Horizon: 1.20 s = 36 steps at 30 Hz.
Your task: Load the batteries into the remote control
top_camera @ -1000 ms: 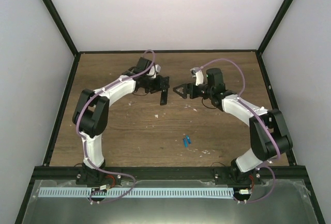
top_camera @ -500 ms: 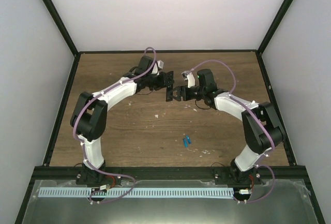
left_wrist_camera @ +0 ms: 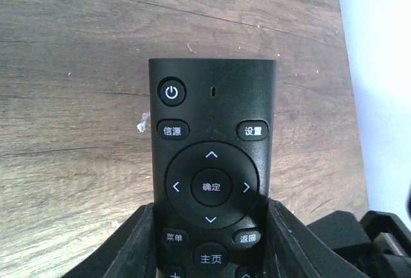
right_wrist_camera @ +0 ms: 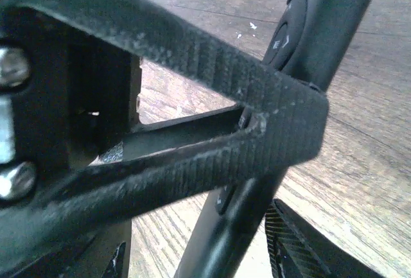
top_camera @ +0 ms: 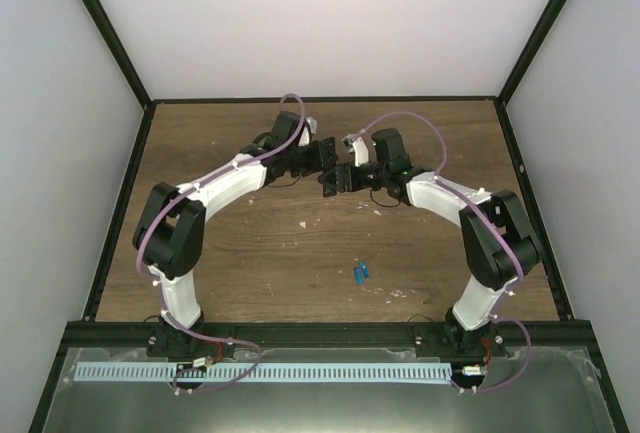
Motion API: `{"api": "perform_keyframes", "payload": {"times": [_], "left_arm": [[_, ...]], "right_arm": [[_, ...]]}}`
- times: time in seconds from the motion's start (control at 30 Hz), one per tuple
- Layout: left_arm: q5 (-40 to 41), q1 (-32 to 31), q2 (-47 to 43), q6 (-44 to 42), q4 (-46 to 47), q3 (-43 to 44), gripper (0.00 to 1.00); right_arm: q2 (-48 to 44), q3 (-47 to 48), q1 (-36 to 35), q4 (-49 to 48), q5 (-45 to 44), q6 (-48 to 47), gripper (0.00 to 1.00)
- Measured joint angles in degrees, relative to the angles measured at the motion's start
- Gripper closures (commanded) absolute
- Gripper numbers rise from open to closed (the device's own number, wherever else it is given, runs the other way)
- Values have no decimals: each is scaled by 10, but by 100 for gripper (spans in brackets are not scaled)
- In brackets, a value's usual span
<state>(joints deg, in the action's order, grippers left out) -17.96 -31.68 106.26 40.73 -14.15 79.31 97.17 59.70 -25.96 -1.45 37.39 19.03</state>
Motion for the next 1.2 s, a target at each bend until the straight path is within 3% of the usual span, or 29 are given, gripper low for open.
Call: {"api": "perform_keyframes", "payload": {"times": [0.53,0.7,0.83,0.93,1.13,1.2], "left_arm": [[64,-17,-23,10,14,-7,100],[90,-24,-26,10,17,-7,84],[100,-28,-27,10,18,-11,78],[105,-31,-28,11,23,-16,63],[111,-34,-33,16,41,-26,3],[112,-37,-35,19,47,-33,0]], "right_arm": [[17,29,-7,32,-4,-4,83],[23,36,-4,45,-16,0,92],[26,37,-2,54,-20,2,97],[27,40,-2,63,-21,1,98],[27,48,-5,66,-34,-3,99],[27,50,-7,68,-42,-5,99]]}}
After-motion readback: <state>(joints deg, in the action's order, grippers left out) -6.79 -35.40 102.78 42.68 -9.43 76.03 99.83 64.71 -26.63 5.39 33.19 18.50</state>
